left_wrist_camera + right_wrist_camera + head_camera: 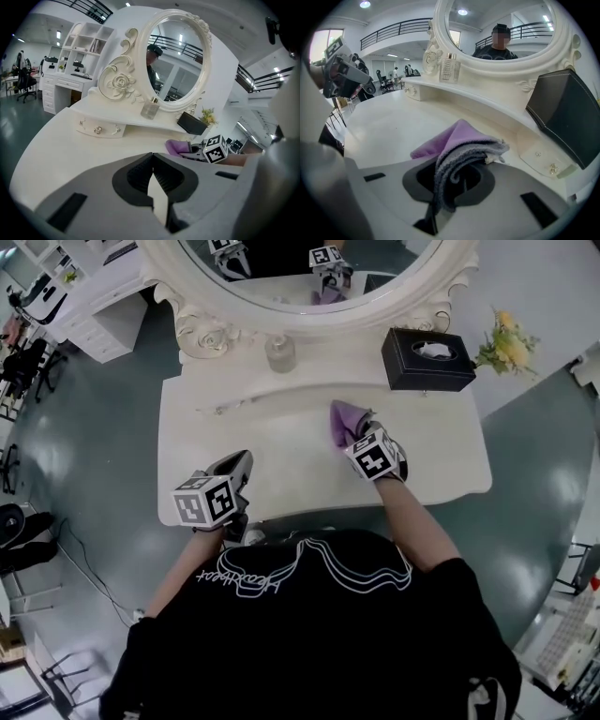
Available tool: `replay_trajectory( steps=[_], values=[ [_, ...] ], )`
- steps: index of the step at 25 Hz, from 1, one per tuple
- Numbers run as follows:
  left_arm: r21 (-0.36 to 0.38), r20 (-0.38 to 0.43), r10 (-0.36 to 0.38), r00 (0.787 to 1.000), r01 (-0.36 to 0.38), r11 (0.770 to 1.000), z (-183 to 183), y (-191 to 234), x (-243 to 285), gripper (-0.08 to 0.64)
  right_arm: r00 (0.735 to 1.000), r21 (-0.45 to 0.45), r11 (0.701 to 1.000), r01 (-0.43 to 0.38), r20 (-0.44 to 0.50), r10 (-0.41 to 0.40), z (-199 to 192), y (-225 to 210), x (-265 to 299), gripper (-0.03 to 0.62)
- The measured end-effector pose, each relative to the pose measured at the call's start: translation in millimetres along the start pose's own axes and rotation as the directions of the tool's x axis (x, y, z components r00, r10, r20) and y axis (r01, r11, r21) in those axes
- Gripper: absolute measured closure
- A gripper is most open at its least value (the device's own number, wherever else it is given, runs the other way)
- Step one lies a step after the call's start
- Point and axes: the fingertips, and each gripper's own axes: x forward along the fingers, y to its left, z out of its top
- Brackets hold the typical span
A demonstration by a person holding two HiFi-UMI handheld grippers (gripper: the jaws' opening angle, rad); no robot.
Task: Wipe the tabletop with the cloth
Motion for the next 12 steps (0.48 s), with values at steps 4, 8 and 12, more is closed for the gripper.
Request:
replay_trajectory(
  steps=[4,8,12],
  values=[
    [-0.002,-0.001,-0.005,1.000,0.005,1.000,-2.9,-12.7,7.5,0.555,1.000,0.007,1.000,0.005,0.000,-0.005,-9.2,-11.1,-5.2,0.546],
    [-0.008,0.000,-0.012,1.000,0.012,1.000,-7.3,-25.1,17.1,0.555,1.000,0.014,1.000,0.012,0.007,-0.013,-18.0,-24.3,-10.0,0.546],
    [-0.013,-0.005,-0.016,1.000,0.016,1.000,-13.8,-37.0,27.5,0.555,1.000,0.014,1.000,0.012,0.008,-0.013,-27.4,-35.3,-15.4,0.546]
  ],
)
